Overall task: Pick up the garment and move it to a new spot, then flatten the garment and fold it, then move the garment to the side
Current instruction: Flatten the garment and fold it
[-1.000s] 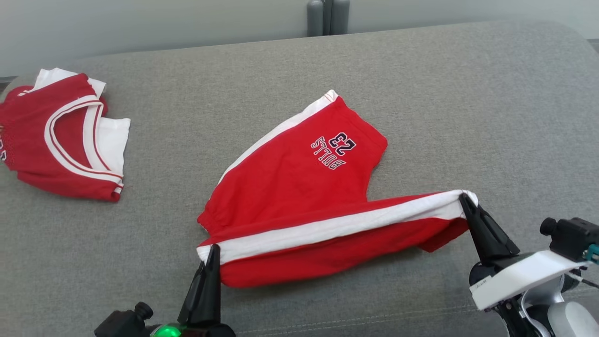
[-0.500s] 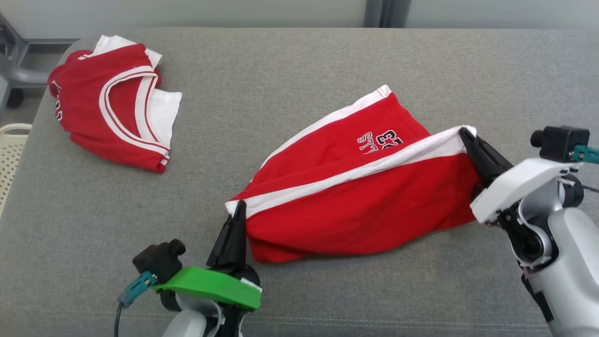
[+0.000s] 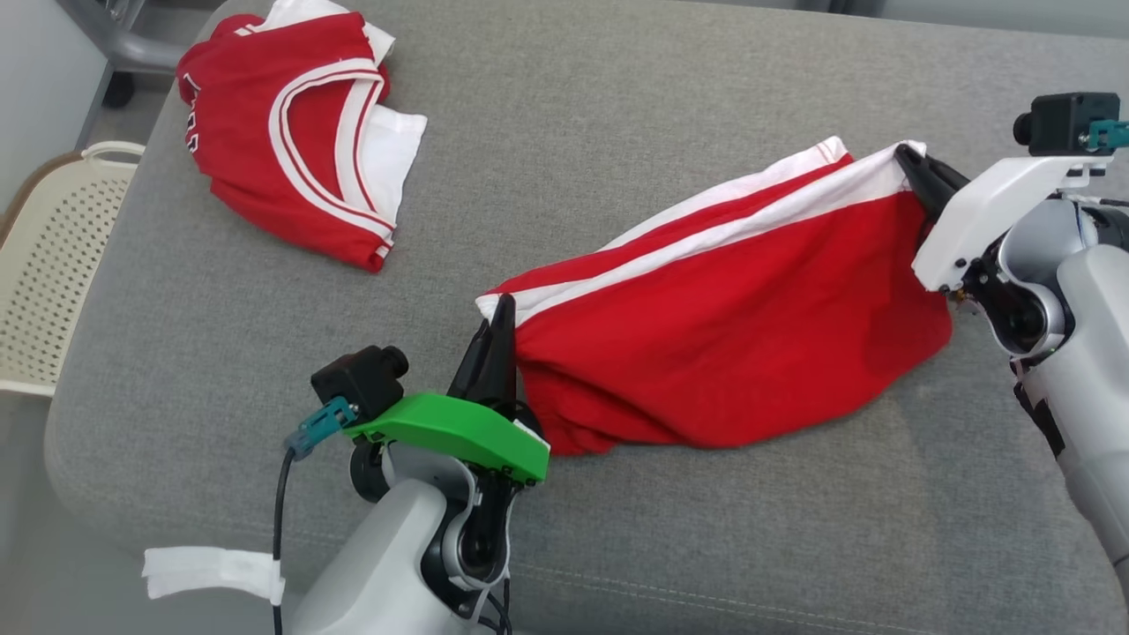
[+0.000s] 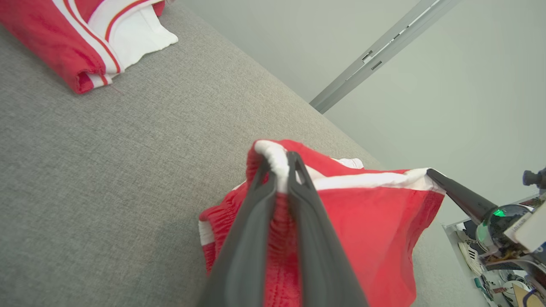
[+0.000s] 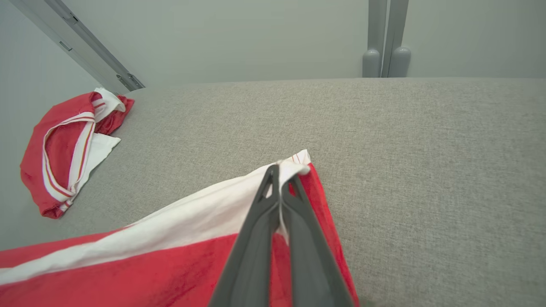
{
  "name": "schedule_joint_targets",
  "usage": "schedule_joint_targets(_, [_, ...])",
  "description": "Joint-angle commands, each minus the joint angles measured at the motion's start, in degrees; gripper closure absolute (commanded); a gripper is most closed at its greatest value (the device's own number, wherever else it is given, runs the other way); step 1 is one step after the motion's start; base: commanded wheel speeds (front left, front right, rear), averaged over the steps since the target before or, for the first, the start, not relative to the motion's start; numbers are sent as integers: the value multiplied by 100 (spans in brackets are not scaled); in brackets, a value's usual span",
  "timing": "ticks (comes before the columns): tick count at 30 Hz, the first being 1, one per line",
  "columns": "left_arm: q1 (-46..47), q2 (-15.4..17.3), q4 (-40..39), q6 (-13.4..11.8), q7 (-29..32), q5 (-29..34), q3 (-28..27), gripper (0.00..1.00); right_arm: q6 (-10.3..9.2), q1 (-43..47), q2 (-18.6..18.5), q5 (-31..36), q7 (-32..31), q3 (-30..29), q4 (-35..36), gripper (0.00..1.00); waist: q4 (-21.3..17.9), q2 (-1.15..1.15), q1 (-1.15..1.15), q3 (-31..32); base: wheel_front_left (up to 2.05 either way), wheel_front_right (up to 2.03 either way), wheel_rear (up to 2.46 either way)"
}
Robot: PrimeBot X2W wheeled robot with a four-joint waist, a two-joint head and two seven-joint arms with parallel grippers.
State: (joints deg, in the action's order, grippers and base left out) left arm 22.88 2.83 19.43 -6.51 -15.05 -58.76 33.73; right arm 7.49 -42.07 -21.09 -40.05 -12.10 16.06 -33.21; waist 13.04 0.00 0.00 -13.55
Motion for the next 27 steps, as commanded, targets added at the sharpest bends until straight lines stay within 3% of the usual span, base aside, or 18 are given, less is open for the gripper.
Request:
schedule_joint_targets(1, [201,15,86,-69,-13,-140,114,100,0,-215,-70,-90,-8,93,-223,100,243,0,0,-240,0,0,0])
schedule_joint_targets(12, [781,15,300,-287,-13,-662,547,100,0,-991,-409,-620,110,890,-935,100,525,0,0,-577,0,0,0])
schedule_joint_targets(26, [1069,14,297,-411,-13,-777,793,100,0,-1681,-577,-1112,451,1900,-1701,100,658,0,0,-728,0,0,0])
schedule_joint_targets(27, [1062,14,309,-423,-13,-778,796,100,0,-1710,-588,-1122,495,1952,-1733,76,664,0,0,-729,0,0,0])
